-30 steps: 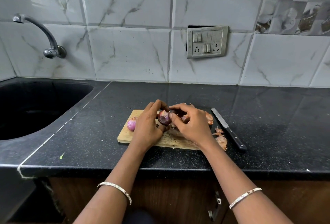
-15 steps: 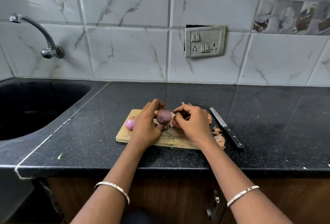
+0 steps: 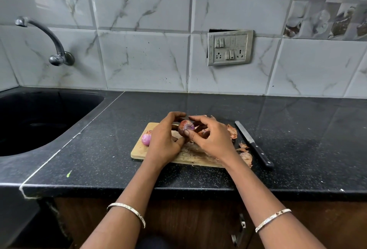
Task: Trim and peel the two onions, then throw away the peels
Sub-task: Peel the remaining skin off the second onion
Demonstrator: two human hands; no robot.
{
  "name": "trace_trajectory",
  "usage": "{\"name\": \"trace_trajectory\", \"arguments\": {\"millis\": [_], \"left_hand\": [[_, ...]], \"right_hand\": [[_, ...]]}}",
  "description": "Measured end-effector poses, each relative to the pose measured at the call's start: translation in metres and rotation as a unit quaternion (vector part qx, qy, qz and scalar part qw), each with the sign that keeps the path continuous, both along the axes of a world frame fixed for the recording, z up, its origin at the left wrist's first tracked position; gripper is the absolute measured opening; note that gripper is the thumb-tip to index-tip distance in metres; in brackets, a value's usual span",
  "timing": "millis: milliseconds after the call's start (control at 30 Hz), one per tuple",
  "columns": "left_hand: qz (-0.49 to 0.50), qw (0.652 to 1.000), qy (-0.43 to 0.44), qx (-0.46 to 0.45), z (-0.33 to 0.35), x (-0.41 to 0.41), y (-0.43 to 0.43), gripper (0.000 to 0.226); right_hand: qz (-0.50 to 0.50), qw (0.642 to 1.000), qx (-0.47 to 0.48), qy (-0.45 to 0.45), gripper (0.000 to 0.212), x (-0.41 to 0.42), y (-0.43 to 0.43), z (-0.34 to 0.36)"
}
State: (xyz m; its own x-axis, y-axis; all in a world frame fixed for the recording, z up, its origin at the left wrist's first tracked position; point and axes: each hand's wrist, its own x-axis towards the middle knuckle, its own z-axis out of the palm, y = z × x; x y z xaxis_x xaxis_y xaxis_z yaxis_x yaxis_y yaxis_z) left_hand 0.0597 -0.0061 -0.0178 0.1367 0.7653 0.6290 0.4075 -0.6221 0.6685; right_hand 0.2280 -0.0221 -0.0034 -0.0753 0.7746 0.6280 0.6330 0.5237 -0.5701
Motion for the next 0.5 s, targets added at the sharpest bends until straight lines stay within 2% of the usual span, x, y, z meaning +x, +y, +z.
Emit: {"name": "trace_trajectory", "arguments": {"millis": [233, 300, 433, 500], "left_hand": [[-0.027, 0.997, -0.053, -0.058, -0.0034, 0.0023, 0.0004, 0.045], [-0.034, 0.995, -0.062, -0.074, -0.0034, 0.0023, 0.0004, 0.043], [-0.037, 0.996, -0.04, -0.07, -0.0014, 0.0015, -0.0013, 0.052], [-0.015, 0.999, -0.02, -0.047, 0.0003, 0.002, -0.0027, 0.047]], "right_hand": [[0.011, 0.998, -0.02, 0.057, 0.027, 0.0028, 0.0037, -0.0024], [0.01, 0.995, -0.032, 0.091, 0.029, 0.0043, 0.0039, -0.0032], [0.029, 0.988, -0.065, 0.135, 0.031, 0.0058, 0.0033, -0.003], [0.041, 0.987, -0.072, 0.135, 0.027, 0.005, 0.0004, 0.0002]]}}
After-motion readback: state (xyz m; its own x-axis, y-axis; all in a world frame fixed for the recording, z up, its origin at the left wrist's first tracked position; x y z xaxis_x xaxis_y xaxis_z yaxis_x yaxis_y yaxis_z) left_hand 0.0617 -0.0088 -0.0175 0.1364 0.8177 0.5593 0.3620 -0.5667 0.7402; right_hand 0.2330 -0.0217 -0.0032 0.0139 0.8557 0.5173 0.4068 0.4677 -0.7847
